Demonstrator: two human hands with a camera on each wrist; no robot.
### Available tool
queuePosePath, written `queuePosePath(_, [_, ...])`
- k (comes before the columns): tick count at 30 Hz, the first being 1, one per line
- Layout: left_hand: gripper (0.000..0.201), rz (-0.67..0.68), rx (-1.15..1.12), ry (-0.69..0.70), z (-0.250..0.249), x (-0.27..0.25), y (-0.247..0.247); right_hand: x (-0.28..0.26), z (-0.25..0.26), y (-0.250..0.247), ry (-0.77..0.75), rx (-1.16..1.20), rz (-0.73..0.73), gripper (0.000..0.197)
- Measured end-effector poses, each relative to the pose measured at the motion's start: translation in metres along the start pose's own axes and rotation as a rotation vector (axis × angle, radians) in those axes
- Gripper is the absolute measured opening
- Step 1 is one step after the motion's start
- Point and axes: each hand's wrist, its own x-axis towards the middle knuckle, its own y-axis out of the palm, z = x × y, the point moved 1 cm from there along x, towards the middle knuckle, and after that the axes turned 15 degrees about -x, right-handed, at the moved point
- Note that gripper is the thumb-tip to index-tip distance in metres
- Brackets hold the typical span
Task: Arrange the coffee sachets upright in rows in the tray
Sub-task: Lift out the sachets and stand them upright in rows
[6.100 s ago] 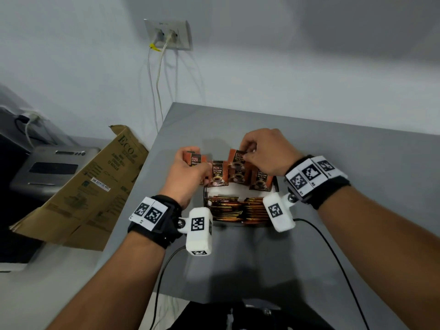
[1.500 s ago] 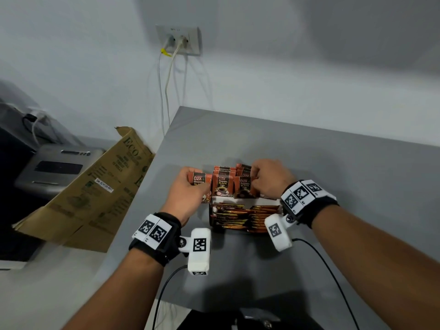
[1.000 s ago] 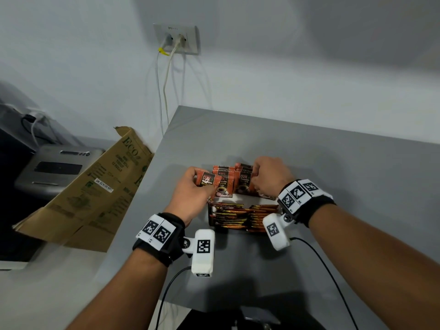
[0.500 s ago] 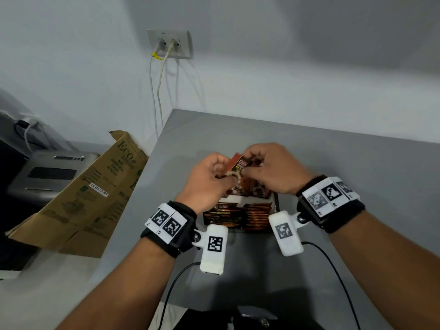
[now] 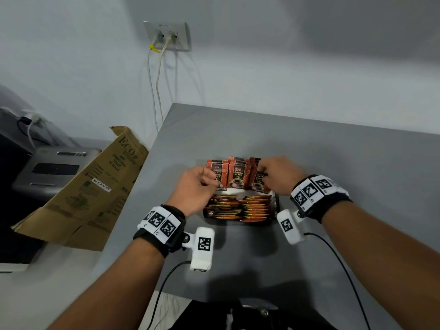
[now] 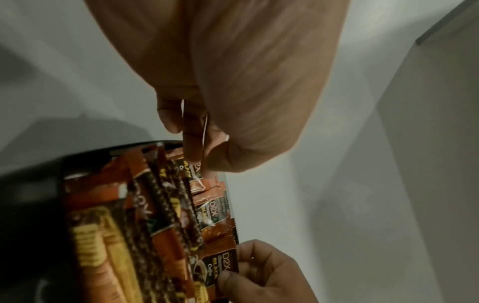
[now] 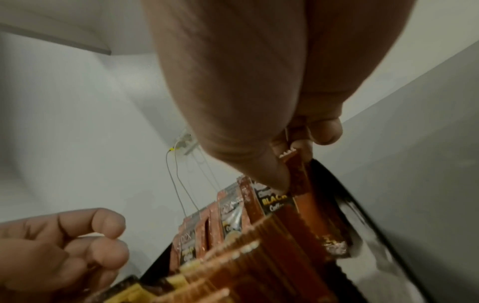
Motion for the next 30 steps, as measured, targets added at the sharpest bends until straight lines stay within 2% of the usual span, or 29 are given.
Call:
queuePosePath(7, [0.022, 0.003, 0.016, -0.026, 0.003, -0.005, -0.001, -0.001, -0.002, 0.003, 0.023, 0.052, -0.145, 0.019])
queuePosePath(10, [0.027, 0.012, 0.027, -0.009, 0.004, -0.008, -0.002, -0.013, -0.002, -0.009, -0.041, 0.158, -0.209, 0.02])
queuePosePath(11, [0.029, 0.026, 0.04, -0.003, 0.005, -0.008, -0.001, -0.019, -0.001, -0.013, -0.075, 0.196, -0.176, 0.018])
queuePosePath(13, [0.031, 0.071, 0.065, 0.002, 0.006, -0.01, 0.002, -0.032, 0.002, -0.018, -0.155, 0.218, -0.018, 0.018])
queuePosePath(15, [0.034, 0.108, 0.082, 0.009, 0.009, -0.011, 0.006, -0.039, 0.004, -0.015, -0.214, 0.199, 0.128, 0.028])
queuePosePath(17, [0.035, 0.128, 0.099, 0.012, 0.01, -0.012, 0.009, -0.041, 0.004, -0.009, -0.218, 0.175, 0.18, 0.039])
queuePosePath(19, [0.034, 0.136, 0.119, 0.011, 0.011, -0.013, 0.011, -0.04, 0.005, -0.003, -0.207, 0.145, 0.182, 0.042])
queuePosePath(30, [0.023, 0.147, 0.166, 0.047, 0.014, -0.014, 0.01, -0.04, 0.009, 0.006, -0.204, 0.131, 0.091, 0.025])
